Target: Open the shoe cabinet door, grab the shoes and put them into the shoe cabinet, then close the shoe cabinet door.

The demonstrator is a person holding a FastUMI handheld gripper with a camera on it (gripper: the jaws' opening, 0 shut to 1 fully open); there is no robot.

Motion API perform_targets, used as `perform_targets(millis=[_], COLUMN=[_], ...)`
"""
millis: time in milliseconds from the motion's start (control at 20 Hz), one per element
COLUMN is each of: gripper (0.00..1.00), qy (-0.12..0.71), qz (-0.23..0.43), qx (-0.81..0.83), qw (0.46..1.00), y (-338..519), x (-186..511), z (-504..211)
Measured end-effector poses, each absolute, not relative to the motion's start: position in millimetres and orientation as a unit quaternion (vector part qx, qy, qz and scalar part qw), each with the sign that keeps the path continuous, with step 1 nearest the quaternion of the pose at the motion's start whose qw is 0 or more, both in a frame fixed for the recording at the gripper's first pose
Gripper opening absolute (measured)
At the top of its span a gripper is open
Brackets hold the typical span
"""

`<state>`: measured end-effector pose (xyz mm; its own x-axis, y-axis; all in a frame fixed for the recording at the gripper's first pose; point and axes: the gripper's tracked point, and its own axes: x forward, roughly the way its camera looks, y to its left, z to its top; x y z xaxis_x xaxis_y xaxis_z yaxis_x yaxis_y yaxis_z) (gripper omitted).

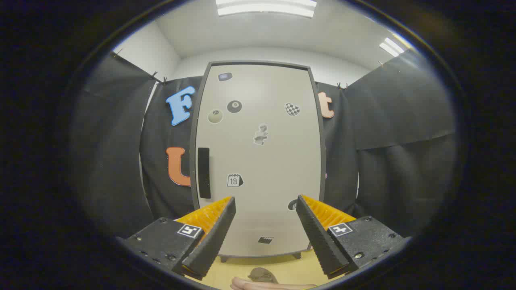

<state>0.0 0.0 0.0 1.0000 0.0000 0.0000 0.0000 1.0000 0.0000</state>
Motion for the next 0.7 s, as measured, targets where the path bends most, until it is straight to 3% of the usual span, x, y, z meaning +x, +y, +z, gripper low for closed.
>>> perform_targets(millis=[400,700], gripper=[0.99,0.99], qy=[0.046,0.030], qz=[0.035,0.051], qx=[0.021,0.000], qw=[0.998,0.998], y=[12.4,32.4], x=[24.8,39.2], z=[-11.9,2.4])
